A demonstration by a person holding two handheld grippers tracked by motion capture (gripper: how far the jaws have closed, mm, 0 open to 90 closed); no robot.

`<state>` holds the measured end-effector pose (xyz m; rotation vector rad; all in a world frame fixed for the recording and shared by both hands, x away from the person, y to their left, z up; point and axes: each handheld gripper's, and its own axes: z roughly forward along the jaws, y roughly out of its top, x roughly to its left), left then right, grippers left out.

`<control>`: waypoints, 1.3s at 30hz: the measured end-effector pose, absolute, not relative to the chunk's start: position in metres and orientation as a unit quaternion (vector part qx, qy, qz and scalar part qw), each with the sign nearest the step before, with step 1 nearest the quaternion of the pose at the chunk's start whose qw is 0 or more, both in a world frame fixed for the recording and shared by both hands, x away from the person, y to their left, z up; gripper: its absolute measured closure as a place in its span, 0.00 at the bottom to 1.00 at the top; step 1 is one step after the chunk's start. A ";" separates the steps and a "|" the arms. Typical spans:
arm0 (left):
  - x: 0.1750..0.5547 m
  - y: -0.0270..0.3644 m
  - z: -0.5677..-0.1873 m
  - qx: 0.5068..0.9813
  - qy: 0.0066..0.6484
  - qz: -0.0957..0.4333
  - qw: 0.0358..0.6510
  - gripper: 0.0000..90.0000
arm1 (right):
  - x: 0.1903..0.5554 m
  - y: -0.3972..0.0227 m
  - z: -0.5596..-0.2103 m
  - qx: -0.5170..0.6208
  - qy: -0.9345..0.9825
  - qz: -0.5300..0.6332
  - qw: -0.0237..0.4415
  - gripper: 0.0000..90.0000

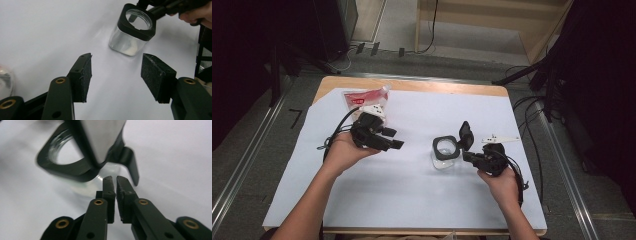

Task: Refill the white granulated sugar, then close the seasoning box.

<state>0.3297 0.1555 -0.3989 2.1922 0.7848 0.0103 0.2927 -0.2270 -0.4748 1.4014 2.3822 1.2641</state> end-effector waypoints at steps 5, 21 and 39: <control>0.331 0.172 -0.396 0.862 0.320 0.012 0.393 0.47 | 0.274 -0.223 -0.467 0.464 0.774 0.431 0.029 0.82; 0.335 0.213 -0.395 0.849 0.361 0.027 0.386 0.47 | 0.251 -0.201 -0.462 0.387 0.802 0.453 0.044 0.68; 0.338 0.264 -0.391 0.822 0.413 0.052 0.388 0.47 | 0.252 -0.187 -0.463 0.354 0.830 0.428 0.049 0.61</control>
